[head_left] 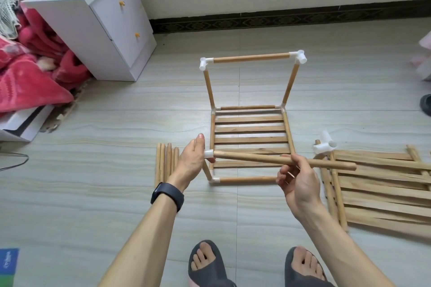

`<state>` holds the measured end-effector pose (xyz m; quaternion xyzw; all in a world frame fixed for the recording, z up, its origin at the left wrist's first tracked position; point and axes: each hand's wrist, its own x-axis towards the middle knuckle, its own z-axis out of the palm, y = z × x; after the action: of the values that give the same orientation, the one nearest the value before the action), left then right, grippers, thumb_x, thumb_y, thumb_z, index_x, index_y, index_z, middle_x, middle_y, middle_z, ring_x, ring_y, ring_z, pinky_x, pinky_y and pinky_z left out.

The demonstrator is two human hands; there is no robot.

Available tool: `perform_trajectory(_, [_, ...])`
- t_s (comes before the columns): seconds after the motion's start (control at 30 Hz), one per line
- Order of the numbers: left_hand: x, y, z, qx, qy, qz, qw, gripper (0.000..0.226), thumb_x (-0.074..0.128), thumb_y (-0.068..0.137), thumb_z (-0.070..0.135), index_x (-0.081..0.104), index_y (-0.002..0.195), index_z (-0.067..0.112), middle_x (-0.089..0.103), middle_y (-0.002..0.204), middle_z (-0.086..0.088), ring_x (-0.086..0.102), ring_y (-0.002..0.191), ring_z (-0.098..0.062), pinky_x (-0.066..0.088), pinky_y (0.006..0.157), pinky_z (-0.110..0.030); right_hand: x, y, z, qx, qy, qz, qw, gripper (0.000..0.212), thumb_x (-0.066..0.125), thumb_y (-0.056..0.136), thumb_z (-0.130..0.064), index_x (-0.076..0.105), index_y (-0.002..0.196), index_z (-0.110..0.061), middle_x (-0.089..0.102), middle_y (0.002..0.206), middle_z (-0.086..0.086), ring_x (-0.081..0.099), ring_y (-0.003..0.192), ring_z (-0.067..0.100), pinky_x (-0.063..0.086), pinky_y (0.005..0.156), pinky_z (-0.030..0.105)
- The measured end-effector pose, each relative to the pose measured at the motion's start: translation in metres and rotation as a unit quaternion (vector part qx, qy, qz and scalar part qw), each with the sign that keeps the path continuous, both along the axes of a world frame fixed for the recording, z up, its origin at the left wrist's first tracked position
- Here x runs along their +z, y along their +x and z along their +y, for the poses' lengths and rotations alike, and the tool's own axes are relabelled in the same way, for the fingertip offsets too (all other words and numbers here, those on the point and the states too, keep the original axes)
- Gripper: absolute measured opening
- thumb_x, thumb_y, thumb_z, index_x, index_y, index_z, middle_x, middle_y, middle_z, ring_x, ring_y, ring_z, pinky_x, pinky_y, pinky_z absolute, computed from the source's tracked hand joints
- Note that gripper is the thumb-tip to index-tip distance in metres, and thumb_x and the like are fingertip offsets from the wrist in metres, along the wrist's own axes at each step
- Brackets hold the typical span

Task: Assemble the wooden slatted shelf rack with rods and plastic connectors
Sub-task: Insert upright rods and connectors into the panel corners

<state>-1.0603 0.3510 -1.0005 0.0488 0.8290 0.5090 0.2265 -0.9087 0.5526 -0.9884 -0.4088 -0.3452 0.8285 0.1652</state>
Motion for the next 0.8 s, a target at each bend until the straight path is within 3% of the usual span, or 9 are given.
perform_trajectory(0.07, [-0.001, -0.001, 0.000, 0.000, -0.002, -0.002, 1.000, 0.056, 0.024, 0.100, 0.068, 0.052, 0.088, 0.020, 0.075, 0.071, -0.001, 0.067, 0.092, -0.025, 0.046, 0.085, -0.041, 0.001, -0.001, 0.001, 0.008, 0.014, 0.007, 1.000, 0.017, 0.058, 0.099, -0.024, 0.062, 0.085, -0.013, 0.051, 0.056, 0.001, 0.047, 0.050, 0.014, 0.041, 0.045, 0.022])
perform_trajectory(0.2, [0.000, -0.001, -0.001, 0.011, 0.022, -0.012, 1.000, 0.053, 0.027, 0.103, 0.062, 0.053, 0.089, 0.018, 0.074, 0.071, -0.004, 0.068, 0.093, -0.028, 0.049, 0.095, -0.046, 0.005, -0.006, 0.004, 0.025, 0.039, 0.034, 0.998, 0.018, 0.058, 0.100, -0.024, 0.063, 0.097, -0.008, 0.052, 0.058, 0.001, 0.050, 0.053, 0.012, 0.042, 0.047, 0.022])
perform_trajectory(0.33, [0.001, 0.000, -0.004, 0.015, 0.046, -0.029, 0.998, 0.052, 0.030, 0.103, 0.062, 0.052, 0.092, 0.017, 0.074, 0.072, -0.006, 0.067, 0.082, -0.022, 0.047, 0.095, -0.045, 0.010, -0.014, 0.012, 0.067, 0.035, 0.058, 0.995, 0.024, 0.057, 0.102, -0.026, 0.068, 0.092, -0.008, 0.054, 0.060, -0.001, 0.053, 0.054, 0.009, 0.043, 0.051, 0.022])
perform_trajectory(0.5, [0.001, -0.001, -0.011, 0.027, 0.082, -0.058, 0.995, 0.050, 0.033, 0.101, 0.064, 0.049, 0.090, 0.017, 0.074, 0.085, -0.021, 0.065, 0.074, -0.018, 0.047, 0.095, -0.044, 0.006, -0.023, 0.015, 0.127, 0.024, 0.046, 0.990, 0.027, 0.055, 0.103, -0.028, 0.072, 0.095, -0.008, 0.056, 0.062, 0.001, 0.053, 0.060, 0.012, 0.045, 0.059, 0.024])
perform_trajectory(0.67, [-0.005, -0.001, -0.014, 0.044, 0.076, -0.063, 0.994, 0.057, 0.031, 0.100, 0.068, 0.054, 0.105, 0.016, 0.075, 0.089, -0.018, 0.063, 0.113, -0.033, 0.038, 0.112, -0.054, 0.001, -0.029, -0.006, 0.143, 0.006, 0.063, 0.988, 0.026, 0.058, 0.102, -0.028, 0.070, 0.096, -0.007, 0.057, 0.064, 0.002, 0.056, 0.061, 0.012, 0.048, 0.059, 0.026])
perform_trajectory(0.8, [-0.005, -0.003, -0.023, 0.049, 0.058, -0.029, 0.997, 0.060, 0.032, 0.089, 0.078, 0.046, 0.088, 0.019, 0.071, 0.088, -0.026, 0.068, 0.069, -0.013, 0.047, 0.089, -0.044, -0.004, -0.029, -0.022, 0.142, 0.000, 0.078, 0.987, 0.026, 0.058, 0.102, -0.028, 0.067, 0.103, -0.003, 0.058, 0.066, 0.003, 0.059, 0.062, 0.012, 0.052, 0.058, 0.026])
